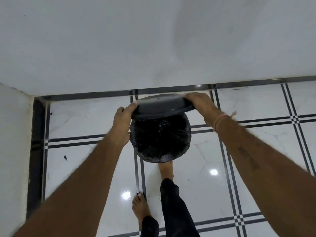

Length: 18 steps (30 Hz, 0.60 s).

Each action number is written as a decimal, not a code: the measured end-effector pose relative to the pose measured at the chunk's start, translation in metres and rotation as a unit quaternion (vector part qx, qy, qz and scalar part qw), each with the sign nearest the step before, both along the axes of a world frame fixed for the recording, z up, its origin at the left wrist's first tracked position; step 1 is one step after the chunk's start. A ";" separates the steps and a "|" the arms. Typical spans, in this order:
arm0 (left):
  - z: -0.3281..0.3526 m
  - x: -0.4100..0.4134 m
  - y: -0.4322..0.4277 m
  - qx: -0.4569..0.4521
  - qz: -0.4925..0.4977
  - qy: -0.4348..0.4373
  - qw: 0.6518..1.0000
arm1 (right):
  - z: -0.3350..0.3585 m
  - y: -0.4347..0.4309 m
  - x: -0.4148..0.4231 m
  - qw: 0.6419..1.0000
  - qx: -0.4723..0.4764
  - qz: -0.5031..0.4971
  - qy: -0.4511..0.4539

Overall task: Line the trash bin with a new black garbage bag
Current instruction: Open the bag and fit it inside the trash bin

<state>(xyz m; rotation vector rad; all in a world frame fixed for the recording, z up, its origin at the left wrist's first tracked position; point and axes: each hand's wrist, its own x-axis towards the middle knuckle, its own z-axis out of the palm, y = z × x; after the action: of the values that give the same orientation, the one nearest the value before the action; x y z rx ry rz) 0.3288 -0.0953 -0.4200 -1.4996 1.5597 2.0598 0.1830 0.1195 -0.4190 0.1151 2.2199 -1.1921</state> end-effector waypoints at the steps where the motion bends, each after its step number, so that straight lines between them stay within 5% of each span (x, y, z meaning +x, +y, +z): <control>1: -0.004 0.009 0.003 -0.017 -0.023 0.006 1.000 | -0.006 0.007 0.011 1.000 0.018 0.006 0.008; 13: -0.128 0.098 0.050 -0.173 -0.155 0.069 0.970 | -0.148 0.042 0.130 0.985 0.117 0.084 0.098; 18: -0.157 0.108 0.065 -0.212 -0.149 0.080 0.963 | -0.160 0.046 0.141 0.993 0.074 0.007 0.094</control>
<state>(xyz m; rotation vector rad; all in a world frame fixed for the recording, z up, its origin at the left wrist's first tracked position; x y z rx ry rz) 0.4369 -0.0308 -0.5774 -1.1289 2.2445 1.7894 0.3238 0.1651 -0.5794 0.0472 2.4694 -1.0678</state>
